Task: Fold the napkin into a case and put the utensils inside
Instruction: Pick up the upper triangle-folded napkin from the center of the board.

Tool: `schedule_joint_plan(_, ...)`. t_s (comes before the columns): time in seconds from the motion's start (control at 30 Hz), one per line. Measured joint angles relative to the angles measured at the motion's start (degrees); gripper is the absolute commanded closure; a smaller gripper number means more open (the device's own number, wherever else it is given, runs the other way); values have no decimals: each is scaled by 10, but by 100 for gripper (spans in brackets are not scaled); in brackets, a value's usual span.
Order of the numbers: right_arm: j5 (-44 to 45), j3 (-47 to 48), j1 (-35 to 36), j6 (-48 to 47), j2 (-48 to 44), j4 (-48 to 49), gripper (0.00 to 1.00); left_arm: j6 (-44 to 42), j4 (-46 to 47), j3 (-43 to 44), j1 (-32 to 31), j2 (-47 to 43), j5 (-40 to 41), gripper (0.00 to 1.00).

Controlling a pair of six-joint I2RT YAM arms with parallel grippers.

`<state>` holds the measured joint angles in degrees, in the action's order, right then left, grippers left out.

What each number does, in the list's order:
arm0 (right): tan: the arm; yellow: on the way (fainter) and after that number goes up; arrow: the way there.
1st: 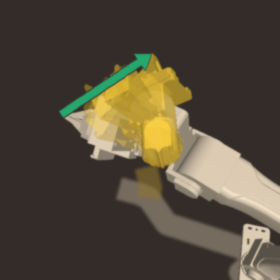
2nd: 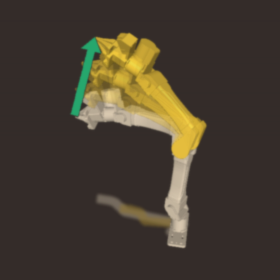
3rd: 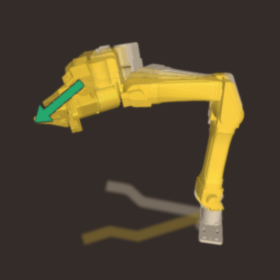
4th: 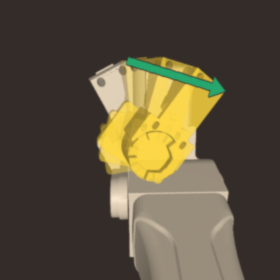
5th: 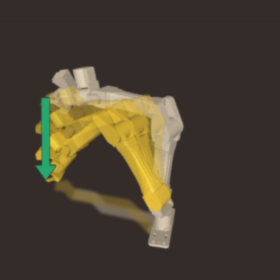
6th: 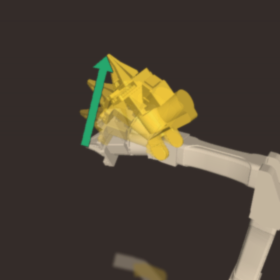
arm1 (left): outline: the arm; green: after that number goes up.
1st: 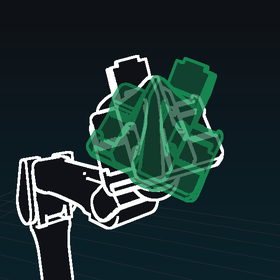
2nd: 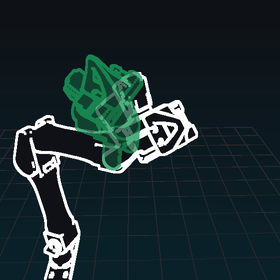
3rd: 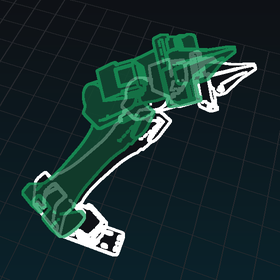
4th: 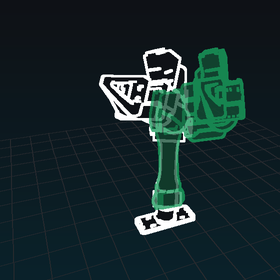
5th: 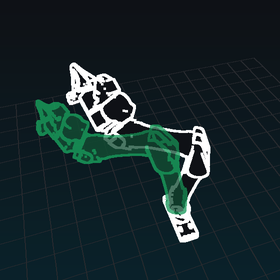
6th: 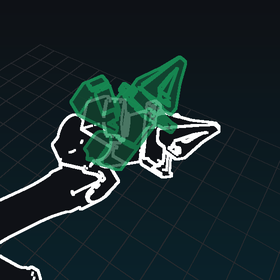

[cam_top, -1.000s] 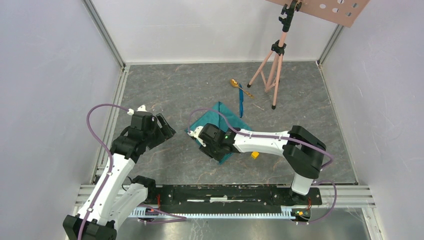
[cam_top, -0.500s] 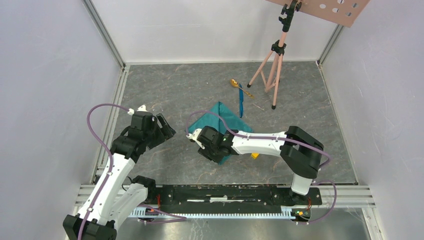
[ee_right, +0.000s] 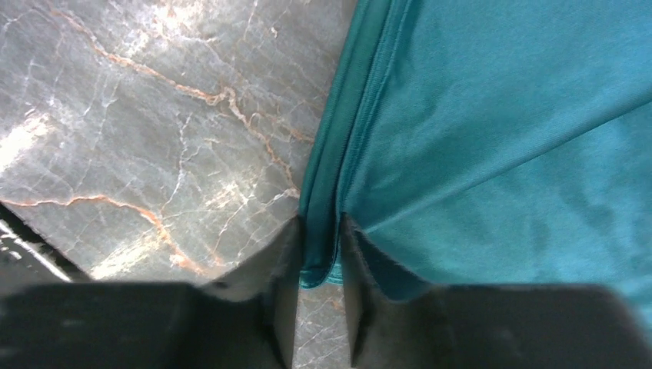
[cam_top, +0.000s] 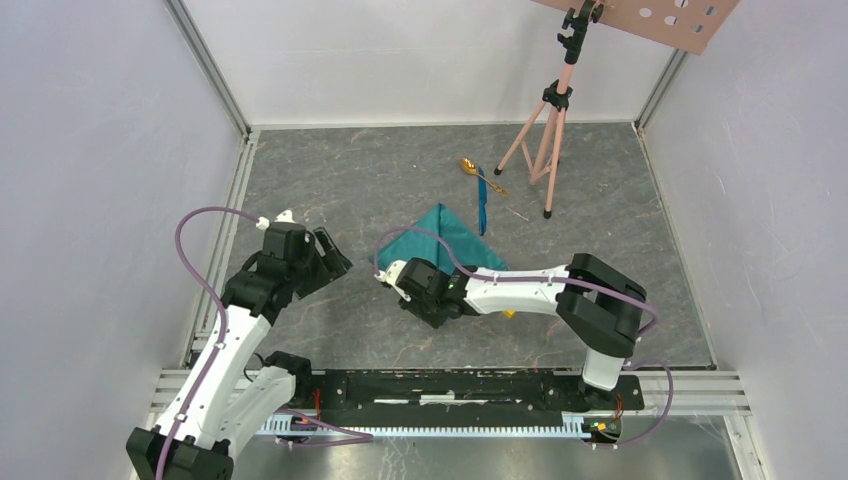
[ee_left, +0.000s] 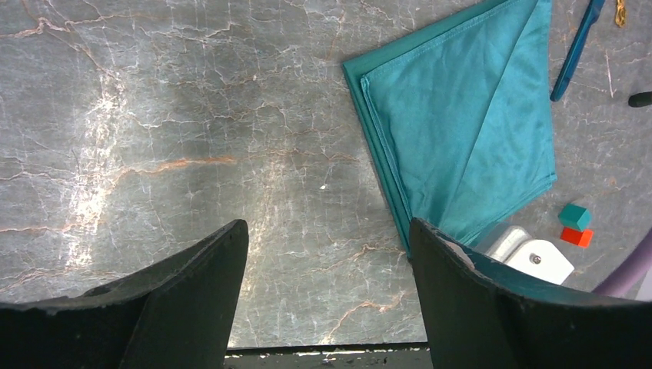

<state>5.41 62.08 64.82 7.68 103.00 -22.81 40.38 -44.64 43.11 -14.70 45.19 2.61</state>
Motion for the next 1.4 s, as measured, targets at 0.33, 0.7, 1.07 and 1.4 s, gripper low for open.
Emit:
schedule_joint_plan(0.33,28,-21,2,-3,-10,42,100,17,56,-40,0,27,-75,14)
schedule_joint_plan(0.7,21,-59,2,-5,-49,56,100,246,398,-216,-3,191,-242,19)
schedule_joint_plan(1.07,15,-86,-11,-4,-98,83,100,338,600,-256,-13,301,-216,36)
schedule_joint_plan(1.4,6,-95,-24,0,-110,91,100,353,723,-255,-18,380,-222,39)
